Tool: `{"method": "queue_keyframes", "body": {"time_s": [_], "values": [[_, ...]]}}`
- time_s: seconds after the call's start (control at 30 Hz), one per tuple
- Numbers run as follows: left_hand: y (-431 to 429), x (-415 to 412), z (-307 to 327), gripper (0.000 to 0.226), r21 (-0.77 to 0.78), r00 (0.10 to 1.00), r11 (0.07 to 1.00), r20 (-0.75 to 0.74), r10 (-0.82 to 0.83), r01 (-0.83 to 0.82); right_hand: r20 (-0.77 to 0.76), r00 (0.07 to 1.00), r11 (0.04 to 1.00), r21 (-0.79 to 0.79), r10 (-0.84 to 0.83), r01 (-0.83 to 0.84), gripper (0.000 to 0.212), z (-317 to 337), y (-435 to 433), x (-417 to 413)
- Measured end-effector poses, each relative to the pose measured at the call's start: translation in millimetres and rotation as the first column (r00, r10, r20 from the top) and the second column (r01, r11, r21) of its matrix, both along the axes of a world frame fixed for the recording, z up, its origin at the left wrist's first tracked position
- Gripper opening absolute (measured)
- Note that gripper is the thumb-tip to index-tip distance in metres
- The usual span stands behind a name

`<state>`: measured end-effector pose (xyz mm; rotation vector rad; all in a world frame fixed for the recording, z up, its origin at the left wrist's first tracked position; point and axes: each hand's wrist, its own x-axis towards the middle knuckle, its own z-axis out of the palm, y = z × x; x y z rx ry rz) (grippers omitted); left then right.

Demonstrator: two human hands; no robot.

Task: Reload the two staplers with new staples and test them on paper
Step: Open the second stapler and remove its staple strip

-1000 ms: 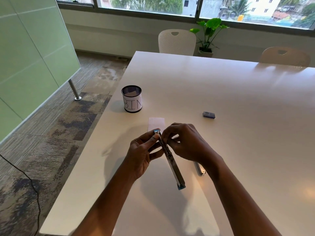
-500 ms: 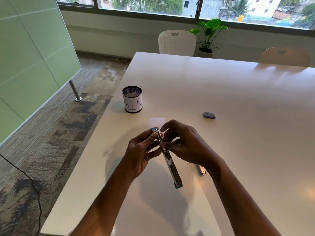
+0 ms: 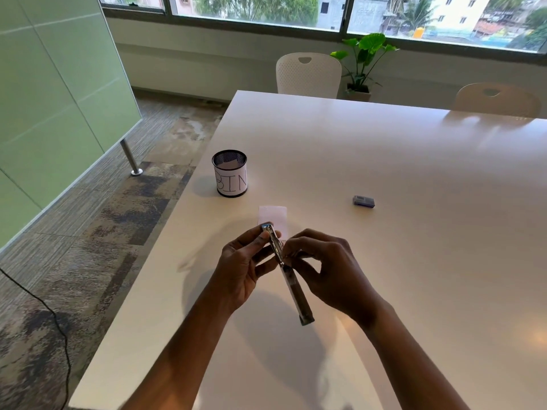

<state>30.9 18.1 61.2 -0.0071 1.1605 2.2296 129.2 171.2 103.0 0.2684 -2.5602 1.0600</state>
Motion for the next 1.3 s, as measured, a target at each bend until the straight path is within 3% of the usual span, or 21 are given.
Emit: {"method": "queue_keyframes", "body": {"time_s": [0.13, 0.3, 0.43, 0.57, 0.73, 0.97, 1.3], "values": [[0, 1, -1, 0.023, -0.021, 1.0, 1.0, -0.011, -0.009, 0.008, -0.005, 1.0, 0.998, -0.064, -0.008, 0.008, 0.018, -4, 2, 2], [1, 3, 3, 0.029, 0.003, 0.999, 0.999, -0.029, -0.046, 0.046, 0.066, 0.998, 0.951, -0.307, -0.02, 0.039, 0.019, -3, 8, -9], [4, 5, 5, 0.024, -0.016, 0.996, 0.998, -0.059, -0.064, 0.063, 0.062, 0.992, 0.977, -0.18, -0.106, 0.116, 0.024, -4, 11, -26], [3, 6, 5, 0.026, -0.031, 0.994, 0.997, -0.08, -0.074, 0.071, 0.036, 0.996, 0.997, -0.004, -0.078, 0.078, 0.025, 2, 7, -34], [0, 6, 2, 0.024, -0.059, 0.995, 0.996, -0.071, -0.068, 0.064, 0.088, 0.995, 0.995, 0.092, -0.054, 0.046, 0.022, 6, 4, -33], [-4, 6, 0, 0.024, -0.087, 0.997, 0.995, -0.056, -0.05, 0.045, 0.211, 0.977, 0.991, 0.128, 0.004, -0.031, 0.02, 12, 7, -25], [0, 8, 3, 0.024, -0.084, 0.996, 0.995, -0.062, -0.066, 0.06, 0.225, 0.974, 0.994, 0.102, 0.004, -0.028, 0.028, 20, 10, -22]]}}
